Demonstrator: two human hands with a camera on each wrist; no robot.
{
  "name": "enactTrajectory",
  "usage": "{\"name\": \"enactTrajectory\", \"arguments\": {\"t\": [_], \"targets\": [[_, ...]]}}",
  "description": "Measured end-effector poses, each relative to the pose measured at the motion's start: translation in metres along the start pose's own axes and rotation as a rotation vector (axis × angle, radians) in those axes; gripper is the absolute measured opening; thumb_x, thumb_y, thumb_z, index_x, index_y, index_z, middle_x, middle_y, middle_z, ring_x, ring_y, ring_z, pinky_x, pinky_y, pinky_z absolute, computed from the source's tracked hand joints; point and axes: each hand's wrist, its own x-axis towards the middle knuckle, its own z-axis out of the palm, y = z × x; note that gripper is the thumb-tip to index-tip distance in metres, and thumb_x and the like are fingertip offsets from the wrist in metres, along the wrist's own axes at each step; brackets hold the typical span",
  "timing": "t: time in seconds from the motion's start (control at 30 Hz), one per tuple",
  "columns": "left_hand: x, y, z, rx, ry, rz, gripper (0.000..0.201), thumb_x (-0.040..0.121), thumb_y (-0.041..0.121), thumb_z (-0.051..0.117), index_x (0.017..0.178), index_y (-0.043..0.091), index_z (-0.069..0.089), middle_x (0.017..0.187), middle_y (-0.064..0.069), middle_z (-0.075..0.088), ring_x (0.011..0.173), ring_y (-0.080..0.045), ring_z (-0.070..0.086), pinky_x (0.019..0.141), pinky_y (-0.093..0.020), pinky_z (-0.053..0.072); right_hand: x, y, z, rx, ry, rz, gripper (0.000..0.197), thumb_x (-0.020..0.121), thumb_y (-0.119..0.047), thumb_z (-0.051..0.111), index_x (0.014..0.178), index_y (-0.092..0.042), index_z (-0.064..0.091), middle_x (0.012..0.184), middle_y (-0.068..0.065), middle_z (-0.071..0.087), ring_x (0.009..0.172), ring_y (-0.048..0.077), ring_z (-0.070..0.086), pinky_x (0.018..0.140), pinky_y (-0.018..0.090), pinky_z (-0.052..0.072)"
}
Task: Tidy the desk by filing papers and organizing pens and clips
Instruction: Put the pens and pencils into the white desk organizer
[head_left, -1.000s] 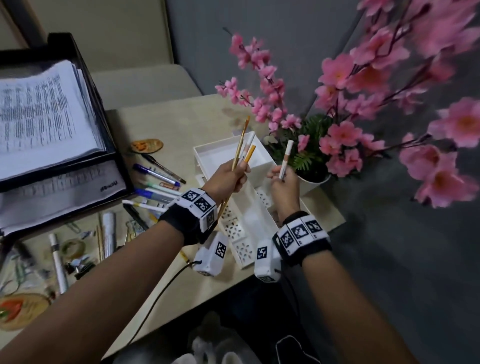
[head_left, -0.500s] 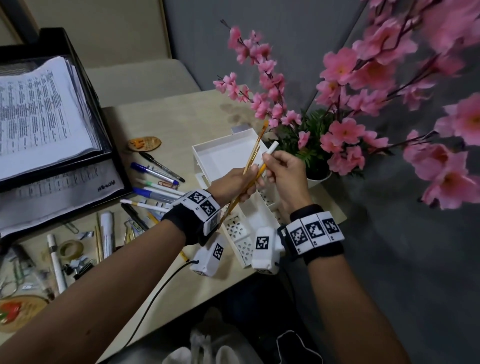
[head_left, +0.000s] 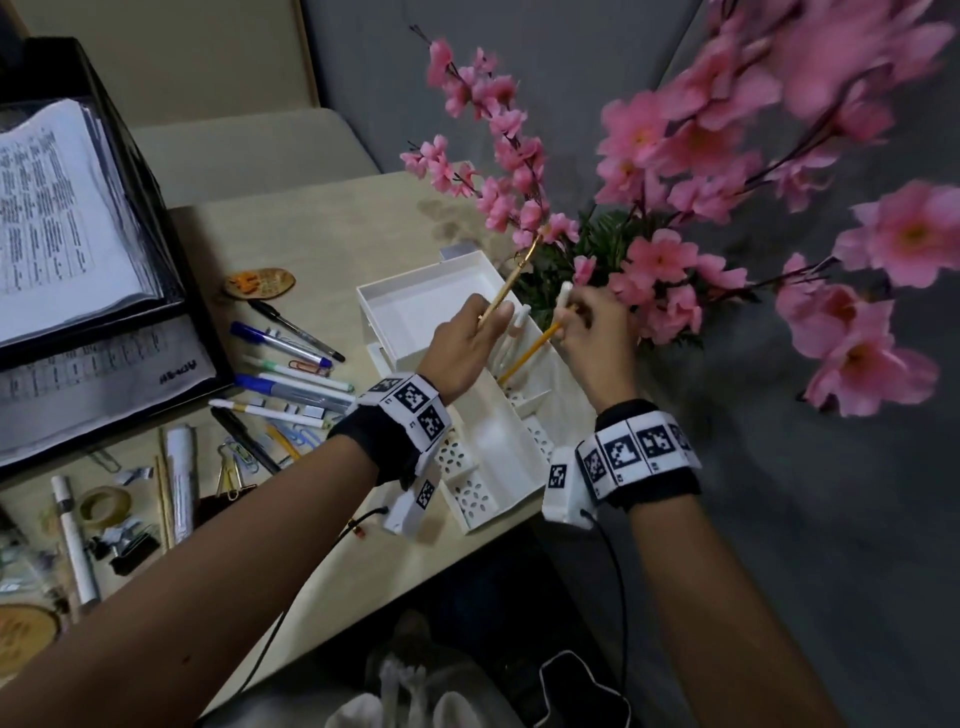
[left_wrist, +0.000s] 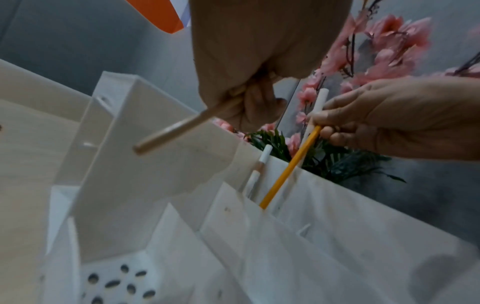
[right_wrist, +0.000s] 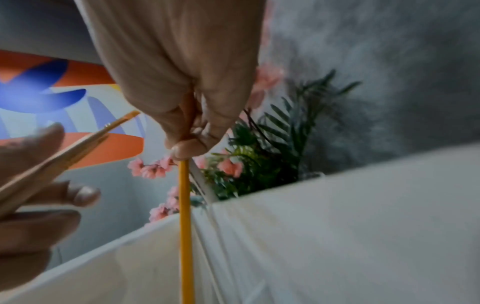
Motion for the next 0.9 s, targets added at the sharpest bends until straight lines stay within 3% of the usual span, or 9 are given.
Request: {"name": "enactTrajectory", "arguments": {"t": [0.1, 0.17, 0.27, 0.37, 0.53, 0.6, 0.7, 0.77, 0.9], "targets": [[-0.005, -0.008, 0.006, -0.007, -0.016, 0.014, 0.027, 0.100, 0.035, 0.035, 0.083, 0.013, 0.037, 0.064, 0.005, 0.039, 0.057, -0.011, 0.038, 0.062, -0.026, 0.034, -0.012, 0.001, -0.007, 0.083, 0.066, -0.068, 0.015, 0.087, -0.001, 0.054, 0.099, 0.002, 0.064, 0.095, 0.006, 0.052, 0.087, 0.022, 0.055, 0.073, 0.006, 0.039], [-0.004, -0.012, 0.009, 0.058, -0.043, 0.031, 0.017, 0.095, 0.030, 0.050, 0.092, 0.013, 0.046, 0.070, 0.001, 0.055, 0.063, -0.014, 0.051, 0.062, -0.019, 0.038, -0.019, -0.004, -0.014, 0.095, 0.101, -0.155, 0.014, 0.087, -0.001, 0.056, 0.099, 0.002, 0.064, 0.095, 0.001, 0.049, 0.082, 0.011, 0.050, 0.070, -0.002, 0.036], [-0.004, -0.013, 0.019, 0.155, -0.107, 0.091, 0.040, 0.084, 0.024, 0.066, 0.118, 0.006, 0.054, 0.085, -0.010, 0.061, 0.077, -0.021, 0.055, 0.062, -0.013, 0.036, -0.026, -0.008, -0.015, 0.125, 0.049, -0.212, 0.010, 0.088, -0.005, 0.057, 0.093, 0.002, 0.062, 0.091, 0.001, 0.050, 0.074, 0.006, 0.049, 0.067, 0.003, 0.039], [-0.001, -0.013, 0.027, 0.217, -0.080, 0.153, 0.049, 0.078, 0.023, 0.066, 0.123, 0.004, 0.057, 0.093, -0.008, 0.065, 0.081, -0.016, 0.055, 0.064, -0.014, 0.030, -0.029, -0.010, -0.011, 0.149, 0.043, -0.180, 0.008, 0.087, -0.005, 0.057, 0.090, 0.002, 0.060, 0.088, 0.003, 0.051, 0.069, -0.002, 0.047, 0.062, 0.002, 0.039], [0.005, -0.019, 0.030, 0.350, -0.070, 0.058, 0.034, 0.087, 0.010, 0.060, 0.121, 0.007, 0.058, 0.096, -0.012, 0.069, 0.083, -0.023, 0.061, 0.068, -0.018, 0.035, -0.022, -0.009, -0.008, 0.274, 0.196, 0.041, 0.009, 0.088, -0.006, 0.052, 0.092, 0.001, 0.058, 0.080, 0.008, 0.057, 0.069, 0.015, 0.051, 0.060, 0.011, 0.040], [0.008, -0.021, 0.030, 0.442, -0.078, 0.006, 0.029, 0.089, 0.012, 0.057, 0.117, 0.004, 0.060, 0.107, -0.017, 0.068, 0.099, -0.030, 0.062, 0.076, -0.026, 0.039, -0.017, -0.008, -0.007, 0.197, 0.112, 0.110, 0.012, 0.088, -0.008, 0.054, 0.095, -0.001, 0.060, 0.087, 0.008, 0.061, 0.080, 0.018, 0.055, 0.065, 0.009, 0.042], [0.007, -0.025, 0.030, 0.418, -0.036, -0.026, 0.043, 0.087, 0.012, 0.060, 0.128, 0.006, 0.050, 0.117, -0.017, 0.064, 0.108, -0.031, 0.059, 0.086, -0.028, 0.041, -0.014, -0.003, -0.005, 0.170, 0.047, 0.215, 0.017, 0.086, -0.015, 0.058, 0.100, -0.005, 0.060, 0.095, 0.006, 0.060, 0.095, 0.024, 0.057, 0.086, 0.034, 0.049], [0.002, -0.026, 0.032, 0.363, 0.007, 0.003, 0.041, 0.088, 0.017, 0.060, 0.125, 0.005, 0.046, 0.112, -0.015, 0.065, 0.102, -0.031, 0.061, 0.077, -0.029, 0.043, -0.016, -0.003, -0.006, 0.235, 0.085, 0.261, 0.025, 0.086, -0.022, 0.060, 0.106, -0.007, 0.057, 0.098, 0.003, 0.056, 0.101, 0.026, 0.056, 0.092, 0.040, 0.047], [-0.010, -0.019, 0.039, 0.336, 0.049, 0.192, 0.033, 0.095, 0.026, 0.048, 0.117, 0.001, 0.048, 0.099, -0.017, 0.066, 0.087, -0.033, 0.063, 0.063, -0.027, 0.036, -0.022, -0.007, -0.009, 0.362, 0.024, 0.252, 0.030, 0.087, -0.025, 0.062, 0.111, -0.008, 0.058, 0.089, -0.001, 0.055, 0.087, 0.013, 0.054, 0.079, 0.023, 0.046]]}}
